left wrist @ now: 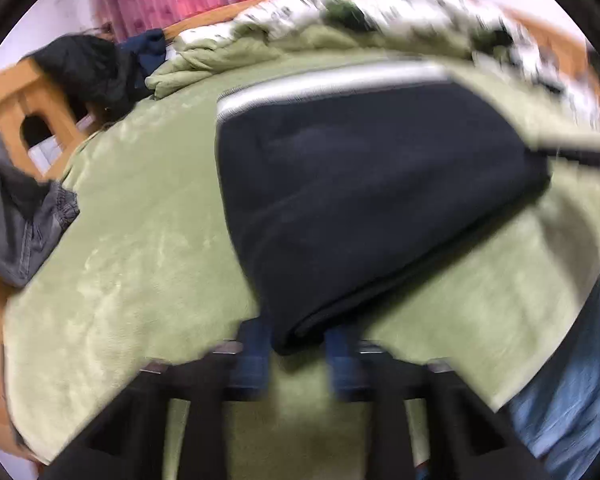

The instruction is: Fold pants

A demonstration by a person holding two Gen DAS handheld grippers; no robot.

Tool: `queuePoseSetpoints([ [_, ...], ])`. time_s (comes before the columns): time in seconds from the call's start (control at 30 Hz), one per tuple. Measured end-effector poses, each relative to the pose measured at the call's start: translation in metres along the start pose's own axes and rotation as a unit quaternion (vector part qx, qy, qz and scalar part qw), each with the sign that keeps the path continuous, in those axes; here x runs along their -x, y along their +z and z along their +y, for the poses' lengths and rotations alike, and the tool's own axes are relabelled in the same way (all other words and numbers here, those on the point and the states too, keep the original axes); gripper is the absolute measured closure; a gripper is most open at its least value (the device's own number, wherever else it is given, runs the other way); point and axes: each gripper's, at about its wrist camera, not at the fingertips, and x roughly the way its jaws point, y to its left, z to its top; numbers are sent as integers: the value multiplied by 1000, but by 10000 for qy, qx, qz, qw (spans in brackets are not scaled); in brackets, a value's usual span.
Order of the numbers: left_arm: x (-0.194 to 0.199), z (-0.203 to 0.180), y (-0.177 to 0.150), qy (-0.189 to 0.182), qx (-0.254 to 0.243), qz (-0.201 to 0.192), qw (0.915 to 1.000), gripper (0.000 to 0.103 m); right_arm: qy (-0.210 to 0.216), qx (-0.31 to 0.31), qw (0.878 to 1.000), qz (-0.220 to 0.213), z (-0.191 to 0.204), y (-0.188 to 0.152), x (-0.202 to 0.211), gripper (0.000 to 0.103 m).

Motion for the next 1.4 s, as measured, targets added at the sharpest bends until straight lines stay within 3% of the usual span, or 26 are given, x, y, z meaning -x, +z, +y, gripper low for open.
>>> queuePoseSetpoints([
  [0.07, 8, 13, -4, -276, 523, -330, 9977, 89, -42, -24, 10000, 13, -3, -1, -1, 51],
  [0.13, -9, 24, -12, -351, 948, 61, 9949, 91, -62, -55, 10000, 47, -6, -1, -2, 51],
  [0.27, -17, 21, -24, -371, 967, 135, 9945, 91, -87, -6, 9999, 133, -6, -1, -8, 51],
  [0.37, -11, 29, -21, -585, 1205, 284, 9906, 87, -96, 78, 9999, 107, -5, 0, -6, 51],
  [0.43, -3, 32, -24, -551, 1224, 372, 9903, 75, -56, 91, 9999, 63, -5, 2, -3, 51],
  [0.57, 27, 35, -34, -633, 1159, -33, 9912, 74, 61, 64, 9998, -197, -6, 8, 8, 51],
  [0.73, 27, 33, -1, -910, 1276, -397, 9868, 73, 206, 183, 9988, -411, 7, 17, 8, 51],
  [0.87, 0, 14, 24, -838, 880, -261, 9922, 67, 282, 393, 9975, -509, 20, 21, -2, 51],
  [0.93, -19, 7, 21, -676, 706, 44, 9952, 65, 120, 470, 9983, -330, 20, 17, -13, 53],
  [0.97, -22, 5, 15, -651, 650, 60, 9957, 65, -46, 579, 9982, -114, 19, 12, -22, 55],
  [1.07, -15, -2, 2, -478, 443, -30, 9979, 61, -257, 905, 9956, -34, 21, -1, -24, 55],
  [1.17, -8, 7, 7, -650, 645, 5, 9958, 59, -317, 1156, 9927, 100, 25, -5, -18, 55],
  [1.23, -7, 16, 17, -852, 883, -37, 9924, 59, -44, 981, 9951, 92, 18, 3, -9, 55],
  [1.4, -25, 29, 68, -772, 1079, -157, 9910, 59, 30, 713, 9963, -473, 10, 45, 5, 55],
])
